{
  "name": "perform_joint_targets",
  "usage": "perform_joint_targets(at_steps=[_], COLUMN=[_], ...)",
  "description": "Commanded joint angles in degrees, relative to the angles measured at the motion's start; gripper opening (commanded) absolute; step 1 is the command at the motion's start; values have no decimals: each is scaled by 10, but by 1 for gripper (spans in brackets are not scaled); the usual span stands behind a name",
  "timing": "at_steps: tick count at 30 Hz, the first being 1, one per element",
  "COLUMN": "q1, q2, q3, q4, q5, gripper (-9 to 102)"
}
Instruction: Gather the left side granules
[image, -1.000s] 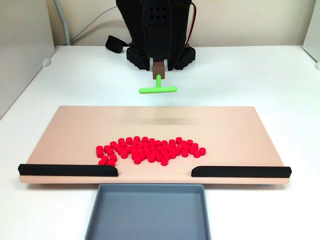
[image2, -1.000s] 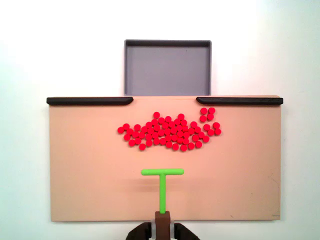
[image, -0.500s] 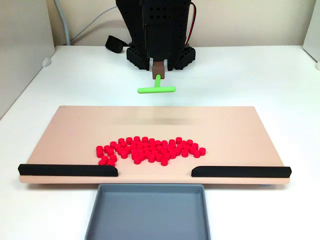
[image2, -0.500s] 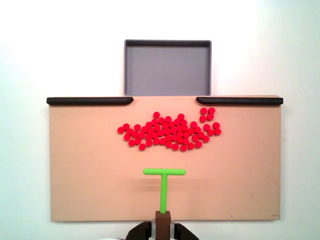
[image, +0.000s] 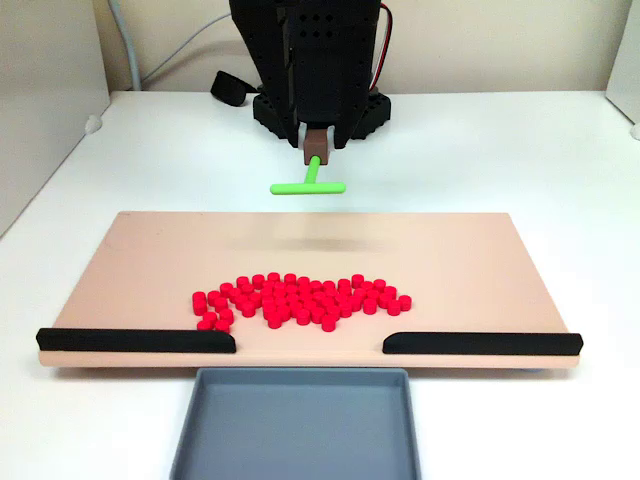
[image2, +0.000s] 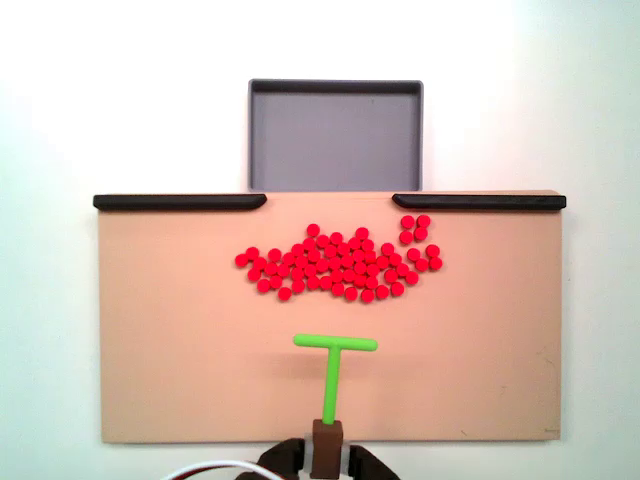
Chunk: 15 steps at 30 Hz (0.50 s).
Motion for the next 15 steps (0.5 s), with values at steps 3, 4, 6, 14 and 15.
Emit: perform_joint_targets(at_steps=[3, 4, 6, 14, 15], q1=[-34, -47, -76, -180, -188], q2=[13, 15, 18, -31, -50], q3=[-11, -11, -11, -35, -55], q4=[2, 3, 4, 8, 25], q5=[112, 150, 224, 444, 468], gripper=[0, 0, 0, 0, 0])
